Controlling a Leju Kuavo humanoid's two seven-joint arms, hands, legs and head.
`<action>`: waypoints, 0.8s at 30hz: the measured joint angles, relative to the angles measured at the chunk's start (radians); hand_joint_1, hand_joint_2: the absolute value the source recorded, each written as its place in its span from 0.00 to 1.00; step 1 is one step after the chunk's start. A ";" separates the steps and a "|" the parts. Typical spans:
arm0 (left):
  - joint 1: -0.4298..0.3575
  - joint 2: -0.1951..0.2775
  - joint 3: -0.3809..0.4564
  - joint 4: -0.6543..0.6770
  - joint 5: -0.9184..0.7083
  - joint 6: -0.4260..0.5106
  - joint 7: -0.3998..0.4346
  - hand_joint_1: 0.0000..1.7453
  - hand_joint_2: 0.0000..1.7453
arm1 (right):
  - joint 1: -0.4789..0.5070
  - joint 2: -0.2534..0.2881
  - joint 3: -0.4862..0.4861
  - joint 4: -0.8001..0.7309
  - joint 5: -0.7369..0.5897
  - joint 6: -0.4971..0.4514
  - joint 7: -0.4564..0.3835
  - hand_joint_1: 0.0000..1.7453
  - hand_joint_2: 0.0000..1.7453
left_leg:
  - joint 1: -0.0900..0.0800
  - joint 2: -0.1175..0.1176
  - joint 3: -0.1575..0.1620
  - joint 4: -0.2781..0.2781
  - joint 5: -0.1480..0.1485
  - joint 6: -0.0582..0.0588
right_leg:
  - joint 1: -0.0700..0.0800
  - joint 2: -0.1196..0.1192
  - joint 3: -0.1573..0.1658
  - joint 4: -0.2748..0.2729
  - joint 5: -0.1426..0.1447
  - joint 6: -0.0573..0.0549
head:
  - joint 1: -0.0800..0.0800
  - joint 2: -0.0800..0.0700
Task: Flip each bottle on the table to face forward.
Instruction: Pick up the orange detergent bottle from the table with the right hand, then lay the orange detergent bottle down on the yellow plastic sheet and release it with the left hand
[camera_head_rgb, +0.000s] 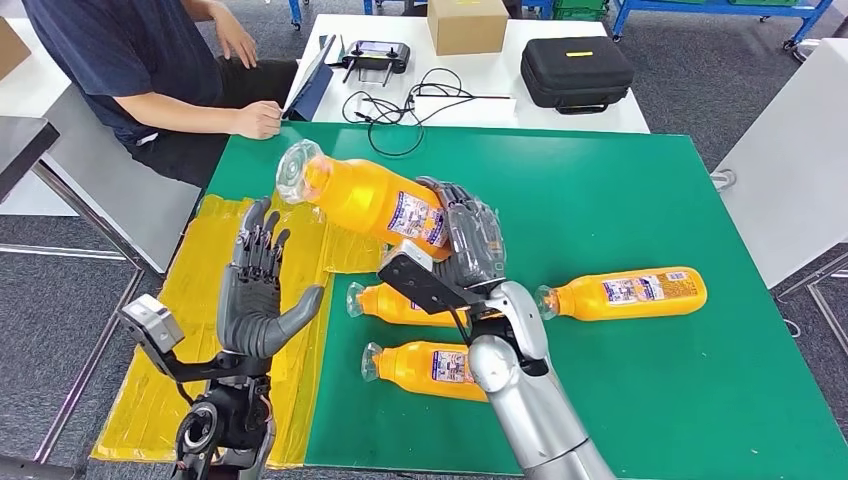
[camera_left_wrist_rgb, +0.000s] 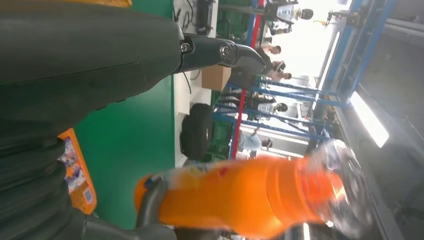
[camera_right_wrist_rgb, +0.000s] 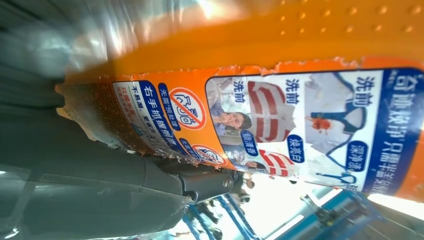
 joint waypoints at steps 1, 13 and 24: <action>-0.009 0.000 -0.002 0.007 0.004 0.000 0.001 0.00 1.00 | -0.004 0.008 0.004 0.009 0.004 0.000 0.008 1.00 1.00 | 0.000 0.000 0.000 0.000 0.000 0.000 | 0.000 0.000 0.000 0.000 0.000 0.000 | 0.000 0.000; -0.062 0.005 -0.018 0.044 0.048 0.003 0.019 0.00 1.00 | -0.017 0.085 0.091 0.015 0.114 0.056 0.121 1.00 1.00 | 0.000 0.000 -0.001 0.000 0.000 0.000 | 0.000 0.000 -0.001 0.001 0.000 0.000 | 0.000 0.000; -0.029 0.031 0.027 -0.008 0.094 0.058 0.012 0.00 1.00 | -0.029 0.125 0.326 0.035 0.176 0.108 0.176 1.00 1.00 | 0.001 0.001 -0.001 0.000 0.000 0.000 | 0.000 0.000 -0.001 0.001 0.000 0.000 | 0.000 0.000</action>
